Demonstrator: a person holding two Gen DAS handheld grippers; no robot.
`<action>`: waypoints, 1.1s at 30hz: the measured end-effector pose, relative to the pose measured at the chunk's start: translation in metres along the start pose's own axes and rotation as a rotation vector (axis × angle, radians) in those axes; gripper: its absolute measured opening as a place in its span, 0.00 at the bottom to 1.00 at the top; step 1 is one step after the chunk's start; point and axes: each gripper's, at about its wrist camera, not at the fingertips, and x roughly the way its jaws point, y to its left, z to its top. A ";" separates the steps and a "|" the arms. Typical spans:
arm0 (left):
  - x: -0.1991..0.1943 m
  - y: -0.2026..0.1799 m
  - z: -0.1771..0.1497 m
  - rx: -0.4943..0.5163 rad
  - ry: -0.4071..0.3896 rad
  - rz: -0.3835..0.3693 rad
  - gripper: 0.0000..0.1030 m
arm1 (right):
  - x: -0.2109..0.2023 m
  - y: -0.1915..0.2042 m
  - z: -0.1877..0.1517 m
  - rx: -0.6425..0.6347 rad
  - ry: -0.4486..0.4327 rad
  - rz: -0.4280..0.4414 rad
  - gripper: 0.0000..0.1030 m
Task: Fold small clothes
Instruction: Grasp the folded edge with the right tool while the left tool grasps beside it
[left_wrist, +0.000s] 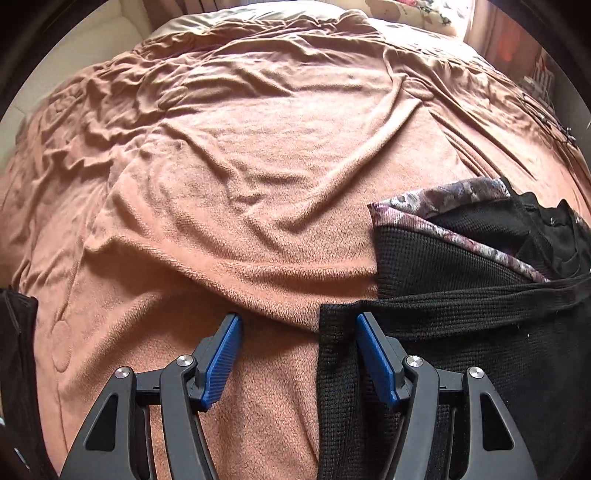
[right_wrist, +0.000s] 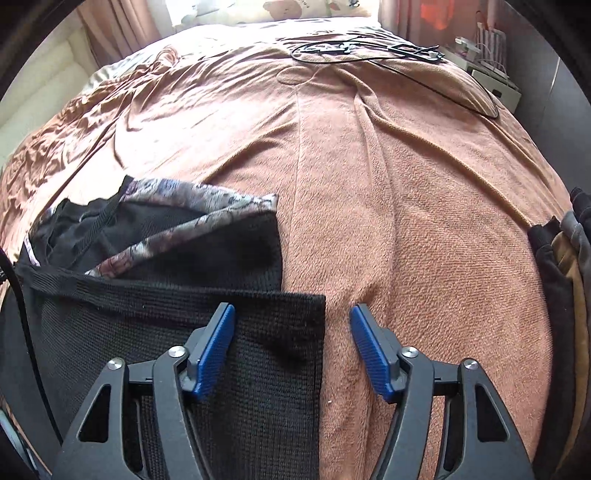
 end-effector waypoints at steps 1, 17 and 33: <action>-0.002 0.001 0.000 -0.003 -0.007 -0.007 0.61 | -0.002 -0.002 -0.001 0.008 -0.002 0.010 0.51; 0.000 -0.005 -0.013 0.043 -0.009 -0.102 0.33 | -0.010 -0.017 -0.012 0.021 0.011 0.123 0.37; -0.019 -0.011 -0.009 0.043 -0.072 -0.069 0.07 | -0.024 -0.006 -0.011 -0.028 -0.054 0.116 0.07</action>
